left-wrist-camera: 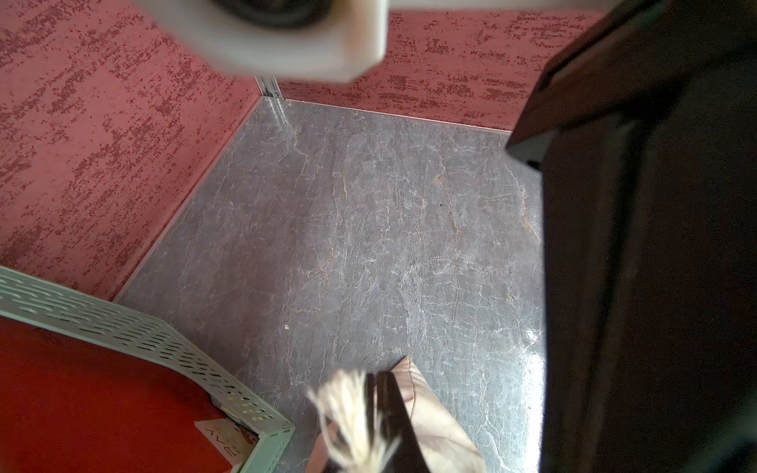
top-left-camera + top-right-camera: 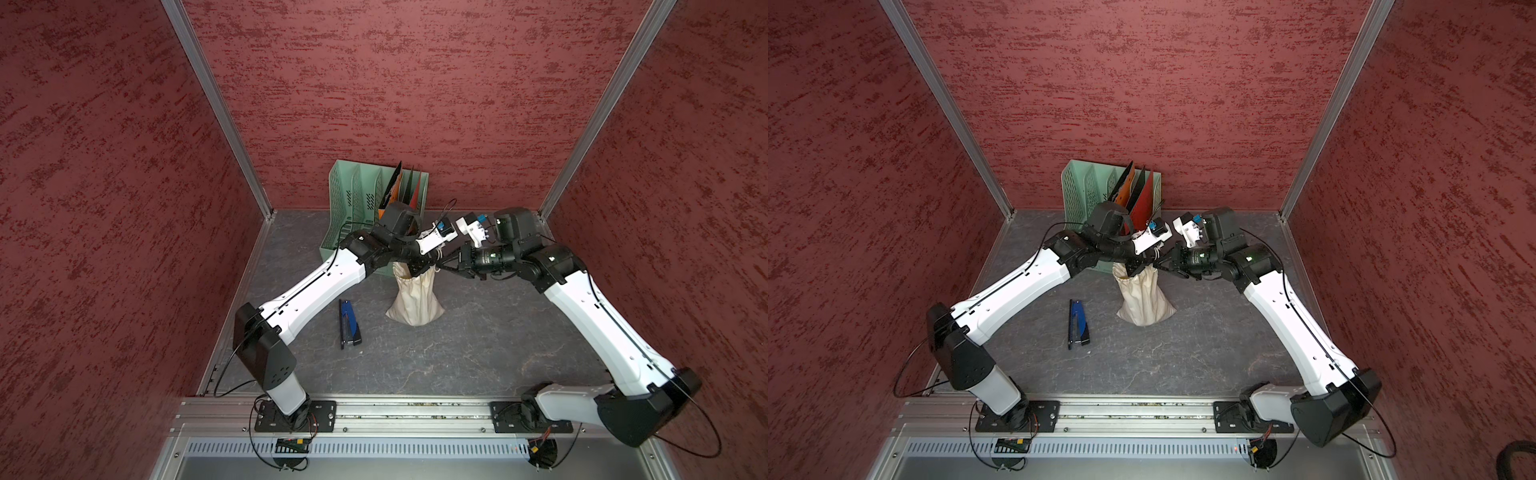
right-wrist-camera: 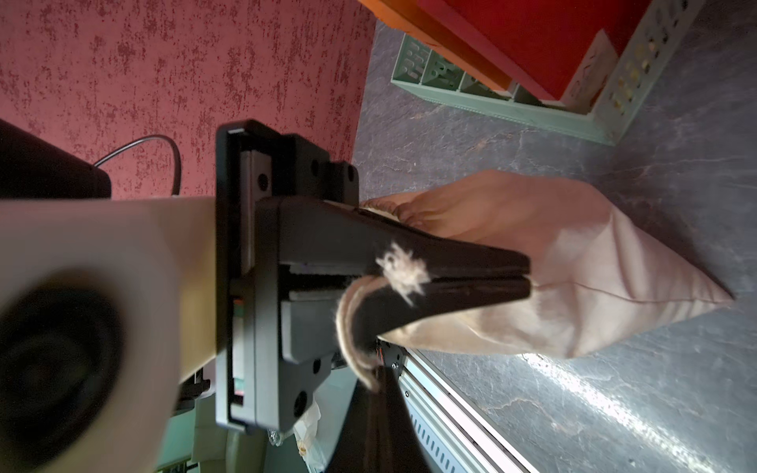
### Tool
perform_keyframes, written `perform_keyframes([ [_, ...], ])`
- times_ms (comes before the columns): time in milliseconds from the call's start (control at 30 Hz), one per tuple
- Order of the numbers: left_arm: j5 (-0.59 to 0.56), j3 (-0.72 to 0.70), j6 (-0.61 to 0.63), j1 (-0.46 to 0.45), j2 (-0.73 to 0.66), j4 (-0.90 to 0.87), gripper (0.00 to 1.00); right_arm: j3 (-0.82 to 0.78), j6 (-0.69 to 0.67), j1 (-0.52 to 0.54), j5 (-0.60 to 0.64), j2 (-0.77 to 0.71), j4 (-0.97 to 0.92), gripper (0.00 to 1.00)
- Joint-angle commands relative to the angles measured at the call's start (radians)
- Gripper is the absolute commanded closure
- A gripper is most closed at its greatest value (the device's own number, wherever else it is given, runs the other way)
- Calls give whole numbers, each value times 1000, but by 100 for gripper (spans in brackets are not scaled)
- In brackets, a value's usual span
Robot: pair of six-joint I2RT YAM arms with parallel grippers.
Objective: Close the soil bag
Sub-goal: Frap the soil bag at the center of the board.
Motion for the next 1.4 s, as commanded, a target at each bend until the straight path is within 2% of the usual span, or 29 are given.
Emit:
perform_keyframes([
  [0, -5, 6, 20, 7, -26, -6, 100, 70, -77, -11, 163, -77, -170, 100],
  [133, -17, 6, 25, 15, -34, -8, 100, 199, -130, -18, 385, -62, -399, 100],
  [267, -28, 6, 31, 15, -38, -12, 100, 342, -156, -1, 528, 11, -523, 100],
  [367, -39, 4, 30, 14, -45, -14, 100, 424, -173, 36, 645, 52, -548, 100],
  [433, -41, 2, 31, 14, -47, -18, 98, 443, -180, 61, 681, 58, -515, 100],
  [533, -42, -2, 32, 12, -54, -23, 98, 442, -188, 89, 679, 53, -435, 100],
  [633, -44, -2, 33, 12, -57, -32, 97, 470, -194, 95, 710, 66, -440, 100],
  [733, -56, -8, 44, 9, -66, -49, 86, 506, -217, 102, 761, 65, -432, 100],
  [833, -81, -32, 57, 7, -84, -46, 79, 535, -239, 104, 748, 55, -377, 100],
  [900, -84, -45, 66, 6, -99, -42, 80, 555, -243, 105, 713, 60, -339, 100],
  [1100, -103, -57, 92, 6, -125, -67, 91, 603, -232, 113, 661, 93, -315, 100],
  [1267, -140, -101, 110, 7, -162, -78, 92, 682, -239, 112, 677, 107, -326, 100],
  [1367, -160, -136, 105, 6, -184, -68, 85, 743, -238, 114, 667, 126, -326, 100],
])
